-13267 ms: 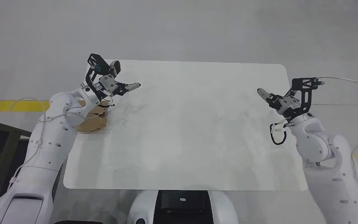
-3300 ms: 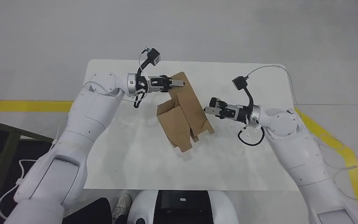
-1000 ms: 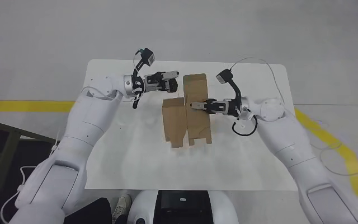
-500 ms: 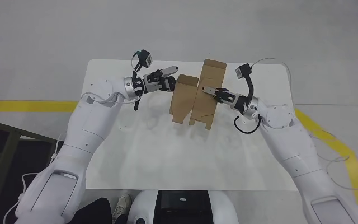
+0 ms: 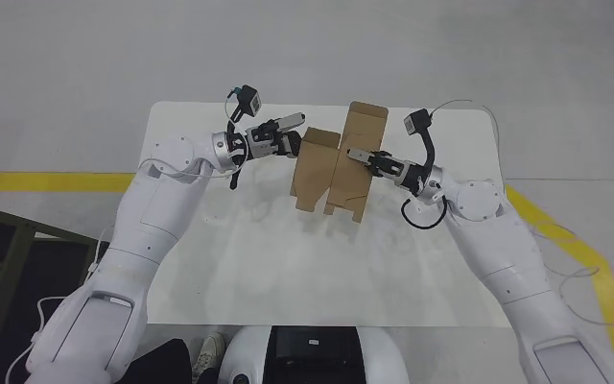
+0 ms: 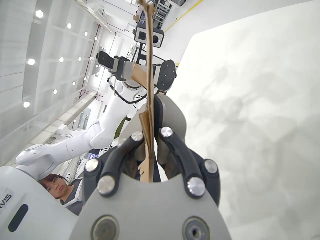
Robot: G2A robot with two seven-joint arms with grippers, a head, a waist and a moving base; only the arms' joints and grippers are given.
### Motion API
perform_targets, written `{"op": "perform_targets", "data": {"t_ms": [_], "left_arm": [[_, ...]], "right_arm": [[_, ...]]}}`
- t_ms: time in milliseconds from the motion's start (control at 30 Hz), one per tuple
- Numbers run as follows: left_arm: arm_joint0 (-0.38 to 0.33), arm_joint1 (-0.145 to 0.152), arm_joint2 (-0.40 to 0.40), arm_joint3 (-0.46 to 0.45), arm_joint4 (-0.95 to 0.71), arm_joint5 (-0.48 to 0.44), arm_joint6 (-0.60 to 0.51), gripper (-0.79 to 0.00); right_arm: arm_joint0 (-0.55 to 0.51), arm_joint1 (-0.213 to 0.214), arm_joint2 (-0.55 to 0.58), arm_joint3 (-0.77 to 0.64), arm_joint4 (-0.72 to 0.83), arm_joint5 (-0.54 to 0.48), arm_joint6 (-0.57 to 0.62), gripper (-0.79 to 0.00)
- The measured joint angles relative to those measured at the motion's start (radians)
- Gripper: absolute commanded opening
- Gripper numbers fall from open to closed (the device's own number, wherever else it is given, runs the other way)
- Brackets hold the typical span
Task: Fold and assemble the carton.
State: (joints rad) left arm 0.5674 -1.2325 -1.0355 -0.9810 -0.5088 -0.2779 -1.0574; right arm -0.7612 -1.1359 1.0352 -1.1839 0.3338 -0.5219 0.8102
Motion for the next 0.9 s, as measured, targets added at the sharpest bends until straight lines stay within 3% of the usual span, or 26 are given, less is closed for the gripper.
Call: {"op": "perform_targets", "data": {"t_ms": [233, 367, 567, 900], "left_arm": [[0.024, -0.002, 0.005, -0.026, 0.012, 0.017, 0.045, 0.0], [0.05, -0.006, 0.003, -0.051, 0.004, 0.052, 0.128, 0.0], [0.066, -0.01, -0.006, -0.052, -0.02, 0.067, 0.166, 0.0], [0.071, -0.023, -0.007, -0.042, -0.065, 0.066, 0.173, 0.0]], "right_arm": [[-0.071, 0.002, 0.038, -0.107, -0.04, 0.091, -0.18, -0.785], [-0.128, 0.003, 0.07, -0.205, -0.132, 0.201, -0.372, -0.785], [-0.219, -0.006, 0.083, -0.344, -0.241, 0.326, -0.652, -0.785], [-0.282, -0.035, 0.044, -0.431, -0.306, 0.419, -0.882, -0.785]]}}
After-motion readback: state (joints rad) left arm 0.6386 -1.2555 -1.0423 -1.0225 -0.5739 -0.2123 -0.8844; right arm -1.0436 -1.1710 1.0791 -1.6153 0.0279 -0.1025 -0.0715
